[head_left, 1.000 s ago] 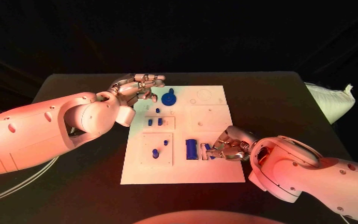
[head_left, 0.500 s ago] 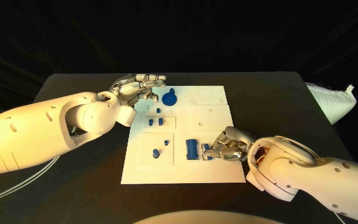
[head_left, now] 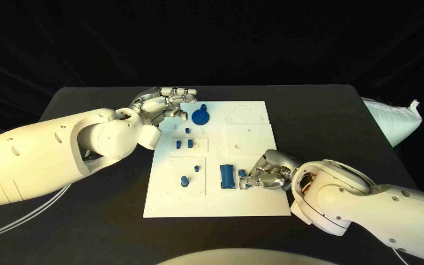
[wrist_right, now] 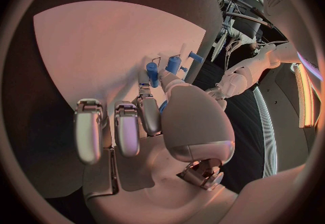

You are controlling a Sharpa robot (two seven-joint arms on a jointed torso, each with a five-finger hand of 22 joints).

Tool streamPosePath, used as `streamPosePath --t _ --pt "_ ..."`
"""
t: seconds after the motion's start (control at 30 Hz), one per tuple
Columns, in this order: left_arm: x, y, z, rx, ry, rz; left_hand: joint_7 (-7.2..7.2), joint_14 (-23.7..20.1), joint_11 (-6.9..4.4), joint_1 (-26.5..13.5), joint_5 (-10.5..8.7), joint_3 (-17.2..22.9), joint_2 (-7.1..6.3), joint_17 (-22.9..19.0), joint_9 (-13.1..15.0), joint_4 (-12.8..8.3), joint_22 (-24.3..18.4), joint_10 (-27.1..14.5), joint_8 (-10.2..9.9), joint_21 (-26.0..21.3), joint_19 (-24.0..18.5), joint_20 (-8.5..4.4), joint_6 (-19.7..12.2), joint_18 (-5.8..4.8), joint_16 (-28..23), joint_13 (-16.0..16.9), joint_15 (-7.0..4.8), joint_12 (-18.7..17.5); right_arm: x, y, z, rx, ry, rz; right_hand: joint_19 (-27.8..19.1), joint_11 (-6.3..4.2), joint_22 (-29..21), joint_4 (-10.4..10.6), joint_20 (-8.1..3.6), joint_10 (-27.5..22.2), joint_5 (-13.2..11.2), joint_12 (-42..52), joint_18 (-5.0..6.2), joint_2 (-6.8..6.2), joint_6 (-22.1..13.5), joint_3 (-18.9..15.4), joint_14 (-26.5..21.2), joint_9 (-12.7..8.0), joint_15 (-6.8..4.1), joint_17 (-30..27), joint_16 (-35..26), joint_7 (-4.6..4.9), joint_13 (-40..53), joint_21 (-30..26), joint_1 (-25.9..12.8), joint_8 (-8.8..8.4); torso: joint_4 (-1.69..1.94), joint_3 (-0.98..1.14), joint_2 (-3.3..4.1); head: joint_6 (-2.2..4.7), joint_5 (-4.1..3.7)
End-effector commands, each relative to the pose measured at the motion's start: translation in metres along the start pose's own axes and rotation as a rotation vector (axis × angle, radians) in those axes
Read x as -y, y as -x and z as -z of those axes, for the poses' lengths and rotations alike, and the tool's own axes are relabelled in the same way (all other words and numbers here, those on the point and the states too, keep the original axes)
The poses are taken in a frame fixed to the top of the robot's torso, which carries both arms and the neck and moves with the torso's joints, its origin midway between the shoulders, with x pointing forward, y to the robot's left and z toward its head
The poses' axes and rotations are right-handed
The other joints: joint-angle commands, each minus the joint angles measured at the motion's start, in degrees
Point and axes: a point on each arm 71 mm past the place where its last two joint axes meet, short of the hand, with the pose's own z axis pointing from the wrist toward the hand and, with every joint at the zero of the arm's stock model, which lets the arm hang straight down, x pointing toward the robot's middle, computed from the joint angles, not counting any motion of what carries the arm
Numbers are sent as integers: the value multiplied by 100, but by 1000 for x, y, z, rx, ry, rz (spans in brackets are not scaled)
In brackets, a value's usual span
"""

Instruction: Assemble the parts on the task board

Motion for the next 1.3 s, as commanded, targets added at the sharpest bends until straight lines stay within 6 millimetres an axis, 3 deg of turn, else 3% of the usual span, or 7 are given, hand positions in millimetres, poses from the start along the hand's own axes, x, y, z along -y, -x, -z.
streamPosePath --t 0.03,0.2,0.4,0.53,0.8,1.07,1.3 --pt "1 -3 0 -24 -4 2 -2 -41 3 11 22 -9 44 -5 5 -35 -8 -54 38 -32 -36 -3 -34 109 -20 9 5 29 0 -3 0 -26 -3 16 327 36 827 48 -23 220 110 9 -73 -15 19 -116 573 0 2 1389 -4 43 705 -34 -112 -27 0 0 -2 -9 1" --pt "1 -3 0 -25 -4 3 -2 -41 3 11 22 -9 44 -5 5 -35 -8 -54 38 -32 -36 -3 -34 109 -20 9 5 29 -1 -4 0 -27 -1 16 328 35 830 259 -21 224 241 14 -73 -70 32 -424 573 9 4 1390 -4 39 717 -34 -380 -29 1 -1 -3 -9 1" --pt "1 -3 0 -24 -3 2 0 -44 5 1 20 -13 44 -10 4 -33 -8 -58 39 -33 -37 -3 -36 108 -19 9 7 34 -2 -4 0 -27 7 18 331 24 839 546 -31 232 -280 25 -74 -72 40 -940 574 34 -6 1398 0 22 740 -30 -584 -32 -1 0 -1 -6 -1" --pt "1 -3 0 -24 -3 2 0 -44 5 1 20 -13 44 -10 4 -33 -8 -58 39 -33 -37 -3 -36 108 -19 9 7 34 -3 -4 0 -26 10 19 333 22 845 574 -30 238 -469 41 -76 -35 43 -1156 575 46 -8 1400 1 21 755 -27 -686 -32 -2 2 0 -7 2" --pt "1 -2 0 -23 -3 2 0 -44 5 1 20 -13 44 -10 4 -33 -8 -58 39 -33 -37 -3 -36 108 -19 9 7 34 0 -2 1 -14 6 23 333 22 845 581 -30 239 -507 40 -76 20 43 -1297 575 55 -8 1398 0 21 760 -28 -771 -32 -3 2 -2 -6 5" --pt "1 -2 0 -22 -3 2 0 -44 5 1 20 -13 44 -10 4 -33 -8 -58 39 -33 -37 -3 -36 108 -19 9 7 34 7 4 3 14 20 3 322 27 823 455 -31 218 -309 -54 -70 136 9 -1428 571 67 -6 1382 -10 28 731 -49 -380 -51 -6 8 -11 40 -8" --pt "1 1 -2 -6 -13 -1 3 -51 10 -33 17 -32 38 -23 2 -25 -9 -73 41 -38 -39 1 -44 106 -17 10 12 52 13 29 -2 58 180 -231 160 218 488 17 91 -51 -88 -825 13 181 -624 -1448 511 -108 146 1114 -182 258 386 -329 487 -180 -29 -6 -53 107 -52"
